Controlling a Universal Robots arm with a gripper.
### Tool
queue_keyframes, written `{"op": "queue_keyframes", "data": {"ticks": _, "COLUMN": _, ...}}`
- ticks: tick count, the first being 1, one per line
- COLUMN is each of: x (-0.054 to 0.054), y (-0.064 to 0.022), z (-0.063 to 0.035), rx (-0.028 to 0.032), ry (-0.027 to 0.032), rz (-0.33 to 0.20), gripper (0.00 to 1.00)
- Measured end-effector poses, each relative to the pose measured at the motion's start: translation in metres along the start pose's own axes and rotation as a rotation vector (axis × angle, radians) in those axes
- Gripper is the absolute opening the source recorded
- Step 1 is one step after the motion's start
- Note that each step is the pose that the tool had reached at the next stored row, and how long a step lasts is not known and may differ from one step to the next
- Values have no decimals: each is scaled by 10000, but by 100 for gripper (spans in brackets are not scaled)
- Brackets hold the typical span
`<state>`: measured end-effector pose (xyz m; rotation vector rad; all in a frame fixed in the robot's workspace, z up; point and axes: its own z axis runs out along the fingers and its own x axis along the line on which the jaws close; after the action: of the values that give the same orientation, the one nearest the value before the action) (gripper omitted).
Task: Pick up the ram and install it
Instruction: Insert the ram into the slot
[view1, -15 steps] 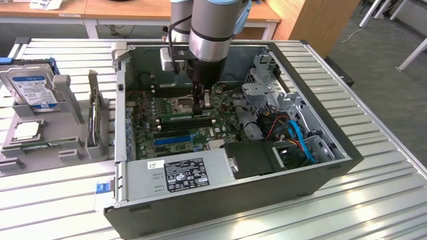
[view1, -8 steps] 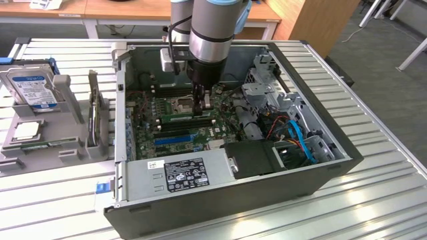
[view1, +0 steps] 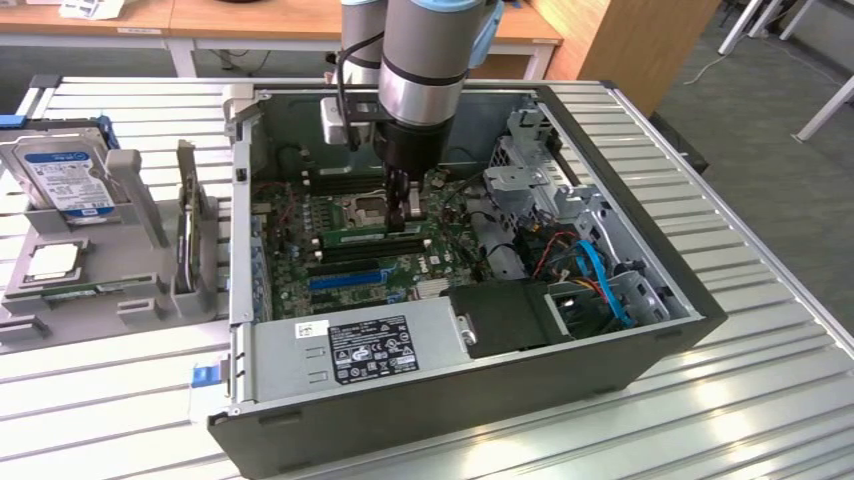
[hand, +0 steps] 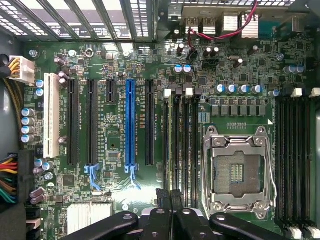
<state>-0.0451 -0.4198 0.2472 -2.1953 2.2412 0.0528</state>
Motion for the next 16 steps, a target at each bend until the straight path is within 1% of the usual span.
{"op": "queue_keyframes", "data": {"ticks": 6, "x": 0, "y": 0, "z": 3, "rx": 2, "ry": -2, "rz": 12, "gripper": 11}}
{"op": "queue_keyframes", "data": {"ticks": 16, "x": 1, "y": -1, "z": 44, "rx": 0, "ry": 1, "rz": 13, "gripper": 11}}
